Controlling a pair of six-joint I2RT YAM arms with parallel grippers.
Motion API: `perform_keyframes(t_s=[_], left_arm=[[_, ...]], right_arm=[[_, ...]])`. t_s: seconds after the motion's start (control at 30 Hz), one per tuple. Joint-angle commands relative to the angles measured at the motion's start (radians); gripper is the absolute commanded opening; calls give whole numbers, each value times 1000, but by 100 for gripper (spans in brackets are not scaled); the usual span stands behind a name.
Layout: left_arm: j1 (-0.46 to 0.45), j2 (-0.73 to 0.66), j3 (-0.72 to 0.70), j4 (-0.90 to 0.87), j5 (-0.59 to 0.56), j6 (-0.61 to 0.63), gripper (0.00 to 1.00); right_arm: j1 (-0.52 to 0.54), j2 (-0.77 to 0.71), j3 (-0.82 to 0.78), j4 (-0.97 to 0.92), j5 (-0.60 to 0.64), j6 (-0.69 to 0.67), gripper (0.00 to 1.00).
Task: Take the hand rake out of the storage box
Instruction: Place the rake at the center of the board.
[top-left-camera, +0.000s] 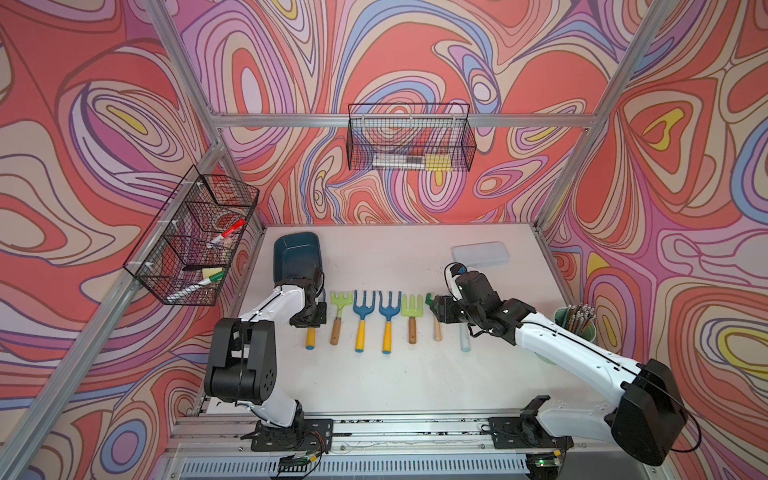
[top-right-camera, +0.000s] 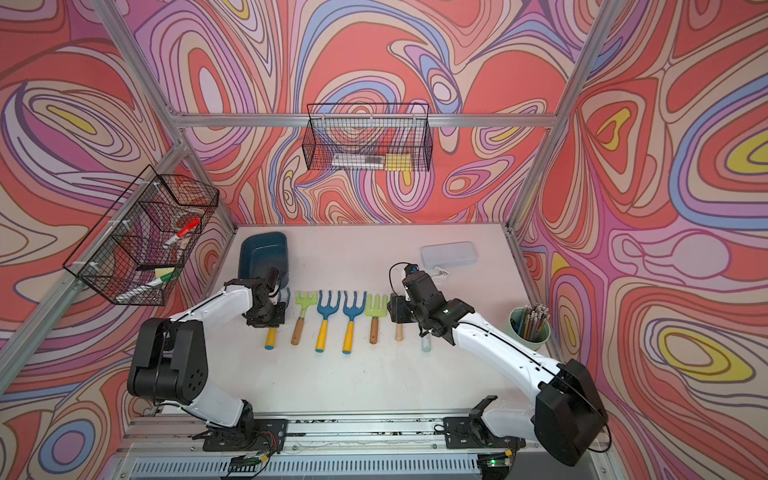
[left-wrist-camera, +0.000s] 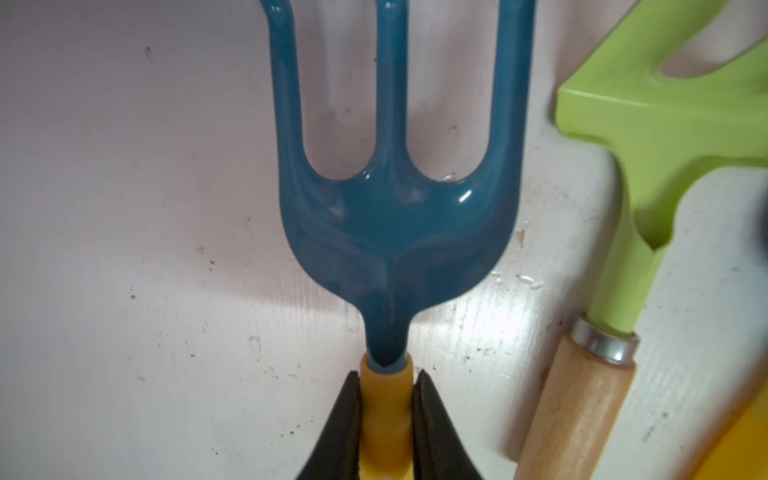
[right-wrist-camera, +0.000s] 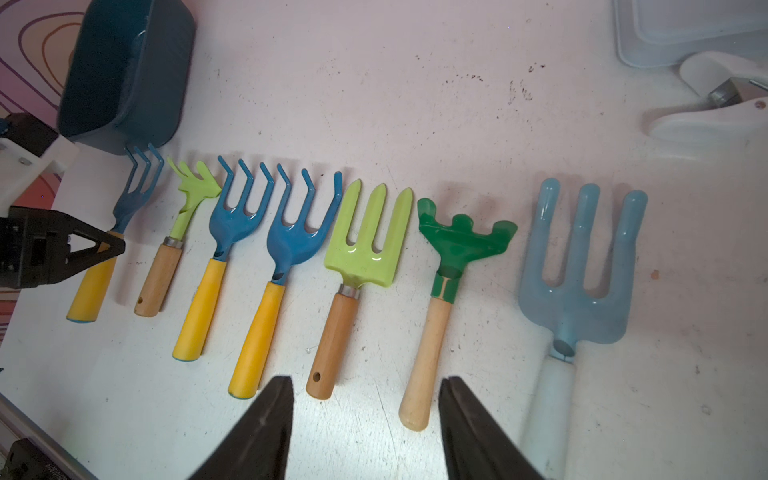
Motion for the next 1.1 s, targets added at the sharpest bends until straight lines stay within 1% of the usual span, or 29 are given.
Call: perform_keyframes(t_s=[0.0,0.27,0.47,0.67,0.73,0.8,0.83,0.9,1.07], left_arm=[[7,36,1,16,-33,31,0],[7,58,3,33,-30,38,0],[6,112,33,10,-28,36,2],[6,110,39,-16,-61,16,19],[7,102,40,-23,-75,10,28],[7,86,42,-30,-97,5,40],[7,77,48,-40,-114,-6,42],[7,51,68,-62,-111,-22,48],[6,-42,116,-103,-68,-55,54]], right_arm=[[5,-4,-13,19,0,3,58],[5,-4,-8,10,5,2,58],[5,-15,-18,8,13,6,57],[5,-10,-13,3,12,6,58],[5,-11,-14,4,15,5,57],[5,-15,-16,1,19,5,58],[5,-16,-16,1,21,5,58],[5,-16,-18,1,21,4,58],[5,-7,-17,2,26,2,58]])
